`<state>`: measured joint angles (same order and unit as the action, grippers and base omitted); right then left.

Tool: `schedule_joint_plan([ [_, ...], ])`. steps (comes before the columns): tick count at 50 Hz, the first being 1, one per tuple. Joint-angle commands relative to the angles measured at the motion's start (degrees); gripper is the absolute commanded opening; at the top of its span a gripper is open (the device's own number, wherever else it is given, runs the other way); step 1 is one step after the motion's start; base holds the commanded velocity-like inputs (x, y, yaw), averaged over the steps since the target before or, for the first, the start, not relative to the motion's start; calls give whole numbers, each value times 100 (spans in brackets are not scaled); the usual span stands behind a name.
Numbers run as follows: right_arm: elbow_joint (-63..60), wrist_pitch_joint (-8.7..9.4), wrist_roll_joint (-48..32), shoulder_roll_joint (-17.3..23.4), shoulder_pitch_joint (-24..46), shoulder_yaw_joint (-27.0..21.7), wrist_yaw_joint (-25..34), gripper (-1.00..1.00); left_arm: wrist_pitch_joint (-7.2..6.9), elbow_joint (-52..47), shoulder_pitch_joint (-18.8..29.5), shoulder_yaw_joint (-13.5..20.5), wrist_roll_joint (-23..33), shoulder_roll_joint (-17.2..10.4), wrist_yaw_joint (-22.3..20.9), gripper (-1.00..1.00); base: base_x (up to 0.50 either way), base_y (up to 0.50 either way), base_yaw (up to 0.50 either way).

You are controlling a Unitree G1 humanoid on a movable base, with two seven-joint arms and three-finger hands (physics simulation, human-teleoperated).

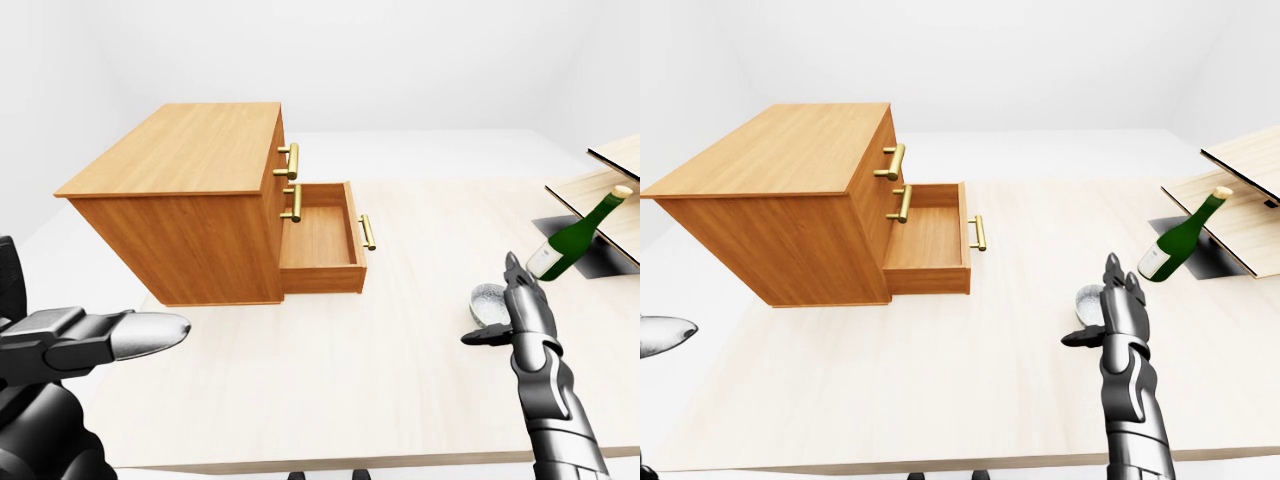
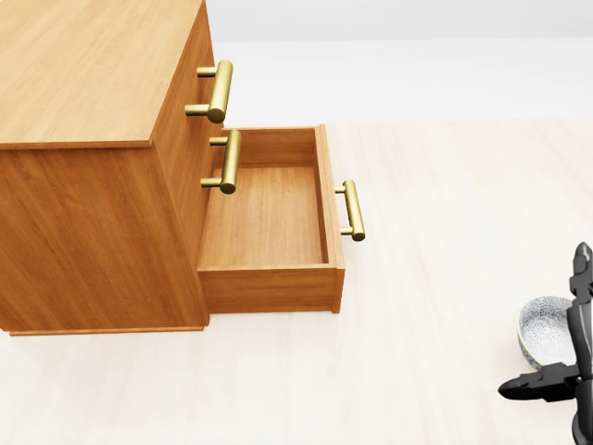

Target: Put the bowl on top of the cabinet.

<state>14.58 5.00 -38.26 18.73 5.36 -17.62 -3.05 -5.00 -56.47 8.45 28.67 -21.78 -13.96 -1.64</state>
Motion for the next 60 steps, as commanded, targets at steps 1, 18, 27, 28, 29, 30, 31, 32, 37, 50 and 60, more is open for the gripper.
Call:
schedule_joint_plan([
  [1, 365, 0, 105, 99, 92, 50, -177, 100, 0, -6, 1, -34, 54, 26, -22, 100, 0, 0, 0],
  [18, 1230, 0, 246, 233, 259, 181, -581, 100, 0, 12, -1, -56, 109, 53, -62, 100, 0, 0, 0],
  [27, 1565, 0, 300, 301, 312, 242, -758, 100, 0, 18, -16, -89, 145, 65, -74, 100, 0, 0, 0],
  [28, 1585, 0, 305, 307, 318, 248, -766, 100, 0, 20, -18, -87, 146, 68, -79, 100, 0, 0, 0],
  [29, 1561, 0, 307, 308, 300, 249, -762, 100, 0, 16, -10, -77, 139, 65, -79, 100, 0, 0, 0],
  [30, 1643, 0, 311, 318, 321, 255, -800, 100, 0, 20, -10, -76, 141, 65, -80, 100, 0, 0, 0],
  [31, 1706, 0, 313, 335, 355, 264, -814, 100, 0, 20, -10, -73, 141, 65, -79, 100, 0, 0, 0],
  [32, 1894, 0, 321, 349, 399, 288, -906, 100, 0, 19, -7, -71, 138, 64, -79, 100, 0, 0, 0],
  [37, 2168, 0, 360, 379, 488, 368, -1020, 100, 0, -1, -16, -93, 151, 68, -85, 100, 0, 0, 0],
  [50, 2209, 0, 434, 441, 509, 407, -1047, 100, 0, 40, -41, -136, 225, 96, -121, 100, 0, 0, 0],
  [60, 2235, 0, 504, 436, 496, 370, -1076, -100, 0, 33, -38, -142, 268, 115, -148, 100, 0, 0, 0],
])
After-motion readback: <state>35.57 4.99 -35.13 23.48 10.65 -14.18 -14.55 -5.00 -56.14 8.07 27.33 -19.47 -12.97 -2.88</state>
